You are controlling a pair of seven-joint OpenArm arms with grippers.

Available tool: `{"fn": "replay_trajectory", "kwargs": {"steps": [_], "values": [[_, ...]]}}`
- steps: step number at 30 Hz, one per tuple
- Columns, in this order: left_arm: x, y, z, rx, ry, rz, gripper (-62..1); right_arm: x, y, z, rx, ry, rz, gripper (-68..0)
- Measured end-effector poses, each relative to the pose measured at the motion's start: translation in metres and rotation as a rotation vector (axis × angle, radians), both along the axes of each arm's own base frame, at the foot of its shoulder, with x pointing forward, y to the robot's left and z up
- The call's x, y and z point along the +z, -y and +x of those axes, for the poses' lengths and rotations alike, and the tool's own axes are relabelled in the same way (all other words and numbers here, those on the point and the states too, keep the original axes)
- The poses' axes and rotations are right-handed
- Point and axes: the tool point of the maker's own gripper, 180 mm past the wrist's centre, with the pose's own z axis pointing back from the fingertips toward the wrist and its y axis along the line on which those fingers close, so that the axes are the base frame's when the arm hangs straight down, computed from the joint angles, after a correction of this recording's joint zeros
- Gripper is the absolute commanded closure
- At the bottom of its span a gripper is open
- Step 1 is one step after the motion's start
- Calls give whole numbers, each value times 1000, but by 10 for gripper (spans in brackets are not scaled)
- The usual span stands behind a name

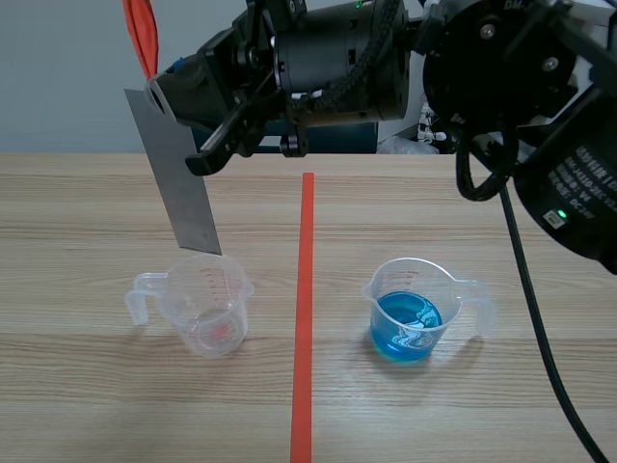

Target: Do the redox reaction experiment. move the plate over the left beaker

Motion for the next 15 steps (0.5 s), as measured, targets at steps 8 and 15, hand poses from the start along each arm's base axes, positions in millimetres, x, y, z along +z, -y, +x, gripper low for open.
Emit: {"fn": "replay_trajectory", "kwargs": {"steps": [8, 15], "values": [[0, 0, 0, 0, 0, 0, -572, 1, -7, -11, 42, -53, 41, -6], [0, 0, 0, 0, 0, 0, -572, -1, -9, -14, 51, -57, 37, -6]]}}
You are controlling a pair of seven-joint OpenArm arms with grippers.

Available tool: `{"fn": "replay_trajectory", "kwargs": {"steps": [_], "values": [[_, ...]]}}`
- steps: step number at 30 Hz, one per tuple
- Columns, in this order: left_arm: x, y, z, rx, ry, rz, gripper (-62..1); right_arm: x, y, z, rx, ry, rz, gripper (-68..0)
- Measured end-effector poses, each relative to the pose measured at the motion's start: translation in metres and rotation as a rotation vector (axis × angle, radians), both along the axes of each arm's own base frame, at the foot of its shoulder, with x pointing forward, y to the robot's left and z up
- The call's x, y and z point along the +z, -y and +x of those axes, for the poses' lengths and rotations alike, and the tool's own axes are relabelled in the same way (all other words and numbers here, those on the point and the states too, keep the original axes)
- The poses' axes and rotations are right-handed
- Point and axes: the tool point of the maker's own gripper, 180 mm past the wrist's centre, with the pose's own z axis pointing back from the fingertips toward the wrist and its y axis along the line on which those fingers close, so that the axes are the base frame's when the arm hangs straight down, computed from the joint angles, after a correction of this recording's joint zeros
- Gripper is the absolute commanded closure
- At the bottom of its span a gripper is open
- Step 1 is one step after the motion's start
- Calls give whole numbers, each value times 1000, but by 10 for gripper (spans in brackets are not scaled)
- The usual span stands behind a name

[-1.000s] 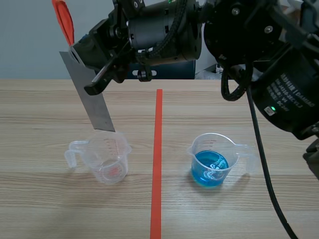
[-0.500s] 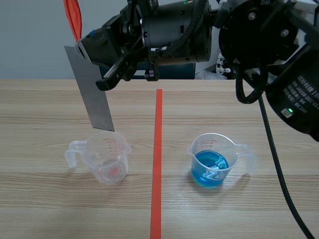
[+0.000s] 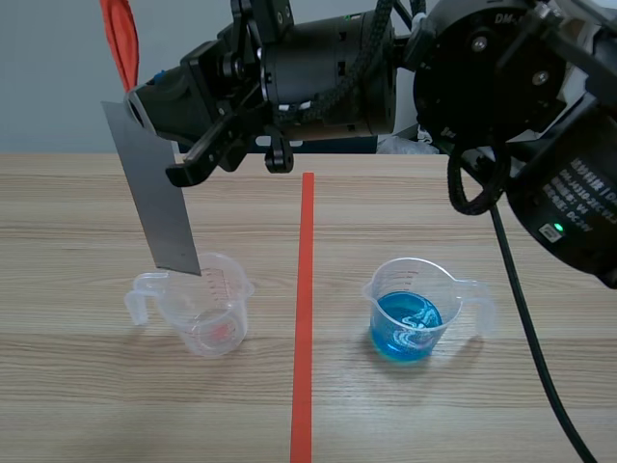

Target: Do the redox reaction experiment. move the plate over the left beaker

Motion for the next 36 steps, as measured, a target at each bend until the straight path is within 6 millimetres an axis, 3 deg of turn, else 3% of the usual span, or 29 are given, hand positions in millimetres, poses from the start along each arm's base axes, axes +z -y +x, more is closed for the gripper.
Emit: {"fn": "replay_trajectory", "kwargs": {"steps": [36], "values": [[0, 0, 0, 0, 0, 0, -572, 0, 1, 5, -24, 61, -16, -6]]}}
